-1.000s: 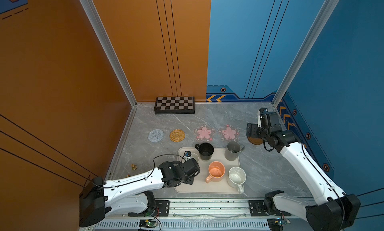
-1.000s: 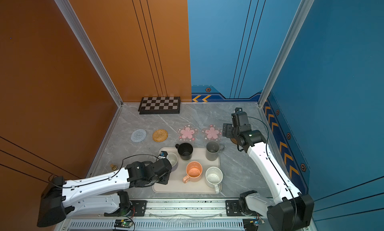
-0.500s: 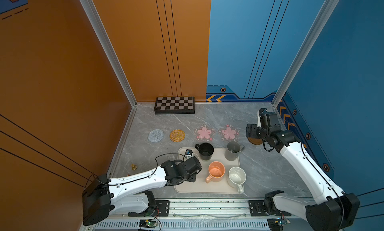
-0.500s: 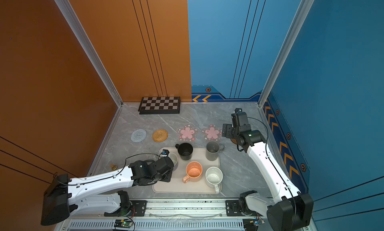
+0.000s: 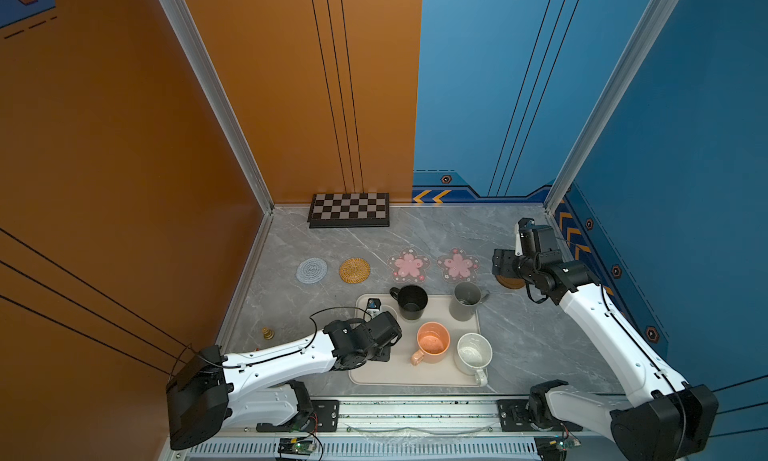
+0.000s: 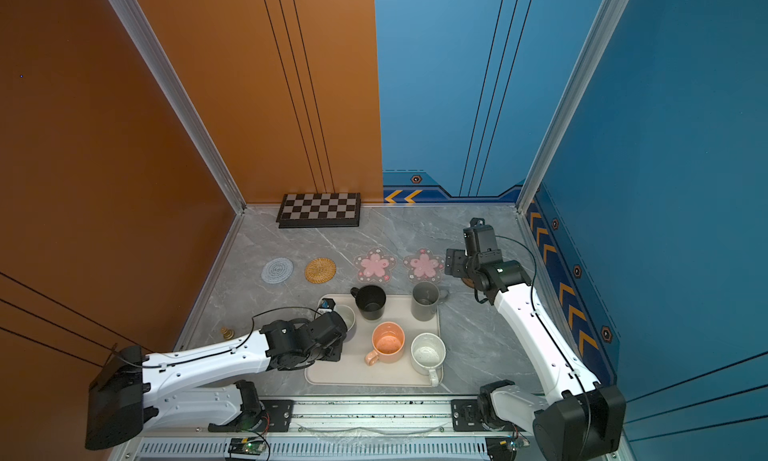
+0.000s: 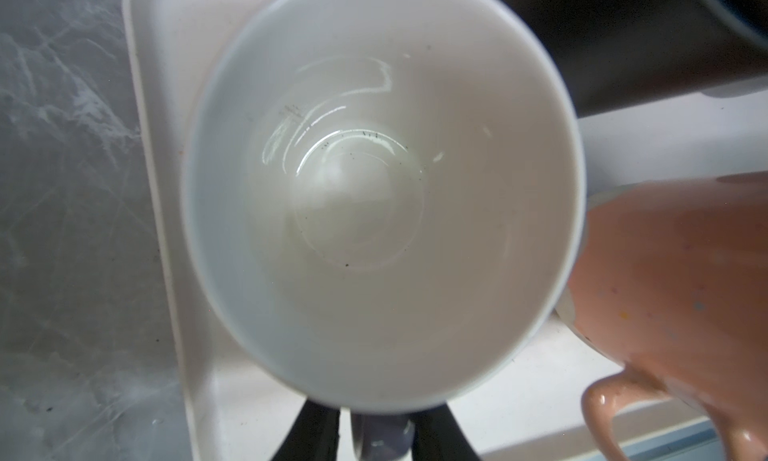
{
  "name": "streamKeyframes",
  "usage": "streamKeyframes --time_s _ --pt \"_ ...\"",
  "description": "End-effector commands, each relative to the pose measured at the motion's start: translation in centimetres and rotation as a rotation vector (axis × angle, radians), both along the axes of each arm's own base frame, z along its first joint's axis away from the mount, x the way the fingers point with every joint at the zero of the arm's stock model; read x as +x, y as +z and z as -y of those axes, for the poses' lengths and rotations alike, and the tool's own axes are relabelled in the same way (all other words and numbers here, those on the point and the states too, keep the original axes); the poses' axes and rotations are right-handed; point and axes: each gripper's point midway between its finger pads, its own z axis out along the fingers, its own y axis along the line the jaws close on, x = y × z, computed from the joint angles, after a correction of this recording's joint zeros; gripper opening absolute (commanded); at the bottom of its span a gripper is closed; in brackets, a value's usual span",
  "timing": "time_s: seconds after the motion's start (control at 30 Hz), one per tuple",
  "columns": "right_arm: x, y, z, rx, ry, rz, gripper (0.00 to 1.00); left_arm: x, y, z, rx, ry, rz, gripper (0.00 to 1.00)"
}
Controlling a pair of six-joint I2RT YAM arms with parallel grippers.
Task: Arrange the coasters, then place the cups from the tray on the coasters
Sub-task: 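Lower left gripper onto the rim of the white mug with purple handle, then close left gripper on the white mug rim and lift it off the tray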
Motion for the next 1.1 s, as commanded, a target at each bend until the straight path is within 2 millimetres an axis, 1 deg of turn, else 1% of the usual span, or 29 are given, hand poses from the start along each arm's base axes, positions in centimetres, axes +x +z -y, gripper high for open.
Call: streamKeyframes --time_s 0.0,0.13,0.33,0.57,0.63,0.7,0.73,0.87,1.07 --pt "0.0 -0.4 0.0 0.014 -0.004 -0.006 0.91 0.6 -0.5 -0.3 0.009 0.028 0.01 0.29" --pt "0.0 -0.6 0.0 0.013 -0.004 -0.011 0.91 0.7 -0.7 -0.1 0.011 0.031 0.008 0.27" --pt "0.1 -0.6 0.0 0.014 -0.006 -0.011 0.91 0.7 -1.1 -0.6 0.018 0.053 0.004 0.21" --pt "0.1 -1.0 -0.1 0.016 -0.003 -0.024 0.91 0.7 -1.4 -1.3 0.018 0.085 0.0 0.11" --pt "0.3 -0.9 -0.1 0.012 -0.004 -0.024 0.91 0.8 -1.2 -1.3 0.015 0.085 0.005 0.07" --pt "0.5 -0.7 -0.1 0.013 -0.003 -0.02 0.91 0.9 -1.0 -1.3 0.01 0.078 0.011 0.01" --pt "0.6 -0.7 -0.2 0.014 -0.002 -0.019 0.91 0.9 -0.9 -1.3 0.008 0.076 0.014 0.0" --pt "0.7 -0.7 -0.3 0.02 -0.001 -0.021 0.91 0.9 -0.3 -1.5 -0.006 0.066 0.027 0.0" --pt "0.6 -1.0 -0.3 0.023 -0.005 -0.03 0.91 0.9 0.4 -2.7 0.015 0.085 0.035 0.0"
